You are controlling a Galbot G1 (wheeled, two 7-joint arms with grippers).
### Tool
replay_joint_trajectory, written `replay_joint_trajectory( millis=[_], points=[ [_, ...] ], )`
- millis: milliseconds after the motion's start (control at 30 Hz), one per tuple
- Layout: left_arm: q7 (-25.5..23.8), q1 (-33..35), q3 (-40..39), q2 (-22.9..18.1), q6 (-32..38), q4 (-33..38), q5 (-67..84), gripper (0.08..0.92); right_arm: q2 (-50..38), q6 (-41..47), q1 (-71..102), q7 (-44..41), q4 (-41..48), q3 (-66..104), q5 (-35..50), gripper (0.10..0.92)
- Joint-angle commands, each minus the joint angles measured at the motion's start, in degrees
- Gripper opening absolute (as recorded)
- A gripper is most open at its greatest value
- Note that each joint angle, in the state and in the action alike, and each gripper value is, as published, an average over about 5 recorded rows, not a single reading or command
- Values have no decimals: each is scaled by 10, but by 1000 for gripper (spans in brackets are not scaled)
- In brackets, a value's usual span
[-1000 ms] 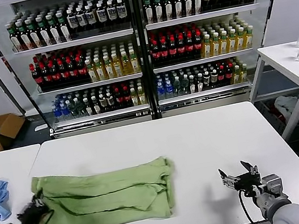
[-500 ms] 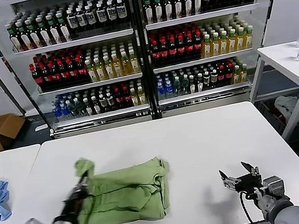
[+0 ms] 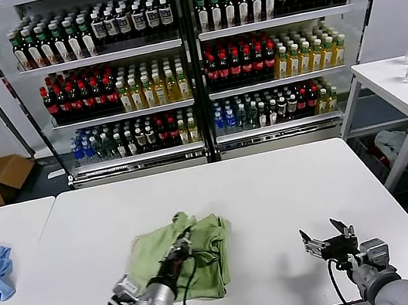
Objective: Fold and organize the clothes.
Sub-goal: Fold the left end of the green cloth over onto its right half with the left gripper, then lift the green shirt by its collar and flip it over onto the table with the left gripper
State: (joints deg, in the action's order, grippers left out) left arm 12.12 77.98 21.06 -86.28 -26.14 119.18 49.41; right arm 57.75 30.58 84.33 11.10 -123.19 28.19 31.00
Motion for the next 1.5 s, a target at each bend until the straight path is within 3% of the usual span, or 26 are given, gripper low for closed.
replay_joint_trajectory(
  millis=[33, 200, 400, 633, 933, 1233, 1333, 1500],
  points=[
    [-41, 34, -61, 3, 5, 67, -94, 315, 3, 3, -3, 1, 5, -4, -1, 823],
    [-34, 90, 44, 47, 48, 81, -132, 463, 12, 3, -12, 0, 11, -11, -2, 823],
    [-30, 81, 189, 108, 71, -33, -159, 636, 19, -2, -18, -7, 21, -19, -9, 823],
    [-54, 51, 200, 132, 75, -121, -205, 806, 28, -5, -22, -6, 26, -25, -17, 823],
    [-126, 78, 131, 115, 59, -102, -220, 823, 21, -10, -15, -7, 25, -15, -17, 823],
    [-139, 44, 118, 112, 32, -107, -124, 820, 20, -10, -8, -7, 18, -10, -19, 823],
    [-144, 44, 122, 111, 26, -98, -83, 782, 21, -11, -6, -7, 16, -8, -19, 823],
    [-144, 35, 134, 108, 17, -102, -24, 640, 24, -11, -4, -6, 14, -9, -20, 823]
  ],
)
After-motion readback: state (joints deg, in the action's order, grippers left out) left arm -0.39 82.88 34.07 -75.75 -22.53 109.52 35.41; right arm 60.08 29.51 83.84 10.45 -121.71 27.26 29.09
